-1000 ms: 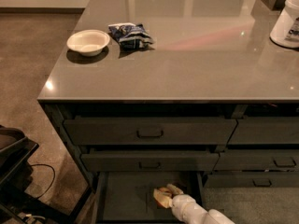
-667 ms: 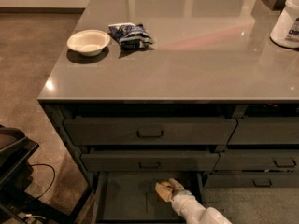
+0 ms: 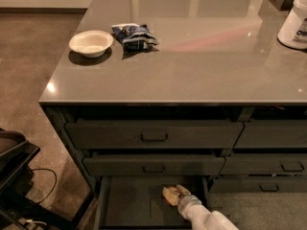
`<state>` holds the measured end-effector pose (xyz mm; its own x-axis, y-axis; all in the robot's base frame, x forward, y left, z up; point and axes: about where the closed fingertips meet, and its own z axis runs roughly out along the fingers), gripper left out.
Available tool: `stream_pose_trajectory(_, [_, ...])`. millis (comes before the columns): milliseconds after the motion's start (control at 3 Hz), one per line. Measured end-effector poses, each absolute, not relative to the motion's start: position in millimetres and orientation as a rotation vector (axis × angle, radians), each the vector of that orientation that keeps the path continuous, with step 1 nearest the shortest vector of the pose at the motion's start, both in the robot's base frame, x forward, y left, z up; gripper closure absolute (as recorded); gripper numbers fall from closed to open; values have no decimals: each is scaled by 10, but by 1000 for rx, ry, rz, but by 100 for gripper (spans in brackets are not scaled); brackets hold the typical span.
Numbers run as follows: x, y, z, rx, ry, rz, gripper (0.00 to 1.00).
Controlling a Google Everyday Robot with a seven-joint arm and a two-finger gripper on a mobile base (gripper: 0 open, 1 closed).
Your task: Place apple into bottom drawer
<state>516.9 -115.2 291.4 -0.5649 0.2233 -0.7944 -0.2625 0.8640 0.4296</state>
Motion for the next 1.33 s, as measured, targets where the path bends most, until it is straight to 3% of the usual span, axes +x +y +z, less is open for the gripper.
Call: stream_pose_trajectory(1333, [5260,-1114,2237,115,2175,657,100])
